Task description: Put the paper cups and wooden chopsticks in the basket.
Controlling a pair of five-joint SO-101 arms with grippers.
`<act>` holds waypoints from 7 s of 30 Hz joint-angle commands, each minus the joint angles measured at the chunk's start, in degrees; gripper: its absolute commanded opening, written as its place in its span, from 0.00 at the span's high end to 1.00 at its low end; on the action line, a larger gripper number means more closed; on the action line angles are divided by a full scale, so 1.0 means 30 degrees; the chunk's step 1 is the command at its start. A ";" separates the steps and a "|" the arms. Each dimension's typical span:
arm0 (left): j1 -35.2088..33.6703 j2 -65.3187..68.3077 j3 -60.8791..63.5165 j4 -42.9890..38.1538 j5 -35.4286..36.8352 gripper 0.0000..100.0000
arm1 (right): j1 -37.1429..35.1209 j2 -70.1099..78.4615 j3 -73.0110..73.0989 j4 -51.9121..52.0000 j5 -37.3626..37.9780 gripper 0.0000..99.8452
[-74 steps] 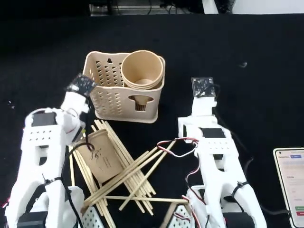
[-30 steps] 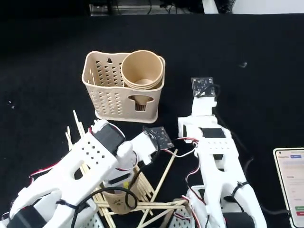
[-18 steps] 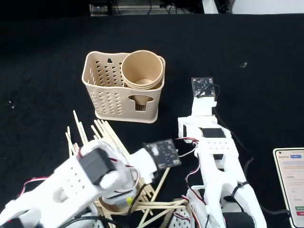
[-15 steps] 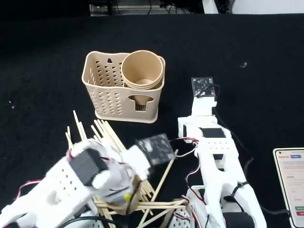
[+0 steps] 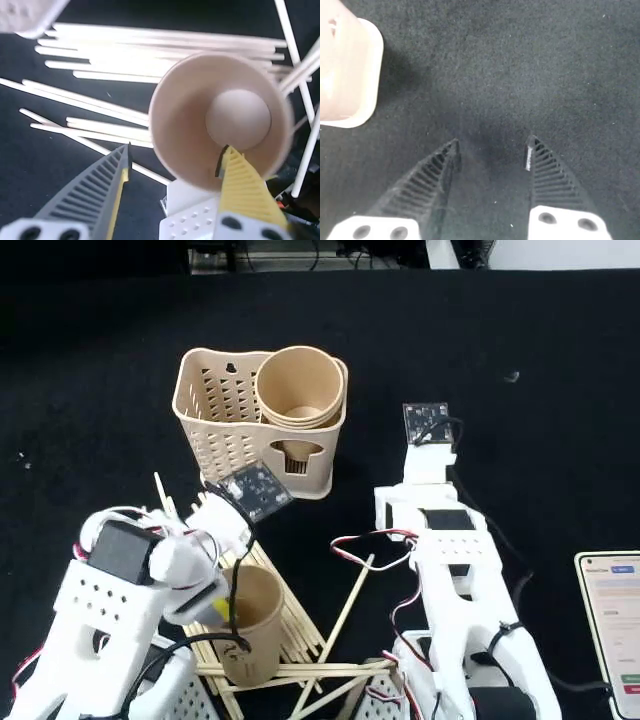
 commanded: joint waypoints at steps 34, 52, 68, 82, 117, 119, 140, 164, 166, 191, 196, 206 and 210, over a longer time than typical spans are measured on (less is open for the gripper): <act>0.2418 0.5421 -0.1509 0.0176 0.2168 0.73 | 0.0440 -0.0806 -0.0132 -0.0147 0.0264 0.79; 0.2681 0.3253 -0.0894 0.0176 0.2227 0.97 | 0.0440 -0.0835 -0.0132 -0.0147 0.0264 0.79; 0.0982 0.5187 -0.2037 -0.1143 0.3956 0.97 | 0.0469 -0.0864 -0.0103 -0.0147 0.0264 0.79; -0.0571 0.6154 -0.1187 -0.1524 0.2725 0.86 | 0.0469 -0.0864 -0.0073 -0.0147 0.0264 0.79; -0.6755 0.6359 -0.5231 0.0264 0.2374 0.97 | 0.0469 -0.0864 -0.0073 -0.0147 0.0264 0.79; -0.8659 0.6359 -0.5143 0.0234 0.1172 0.97 | 0.0440 -0.0864 -0.0132 -0.0147 0.0264 0.79; -0.6374 0.6418 -2.3077 -0.0908 0.9729 0.97 | 0.0410 -0.0864 -0.0015 -0.0147 0.0205 0.79; -0.0454 1.4271 -2.6886 0.0205 0.9524 0.97 | 0.0322 -0.0777 -0.0044 -0.0293 0.0234 0.79; -0.0308 1.4300 -2.6769 0.0205 0.8908 0.97 | 0.0322 -0.0777 -0.0044 -0.0293 0.0234 0.79; -0.0396 1.5414 -2.5333 -0.2051 0.8234 0.82 | 0.0322 -0.0777 0.0015 -0.0176 0.0234 0.79; -0.0366 1.6645 -2.6095 -0.4806 1.0081 0.82 | 0.0322 -0.0777 0.0015 -0.0176 0.0234 0.79; -0.1949 1.7993 -2.9700 -0.5978 1.2190 0.81 | 0.0322 -0.0777 0.0132 -0.0234 0.0234 0.79; -0.1949 1.8022 -3.0139 -0.5509 1.2220 0.81 | 0.0322 -0.0777 0.0132 -0.0234 0.0264 0.79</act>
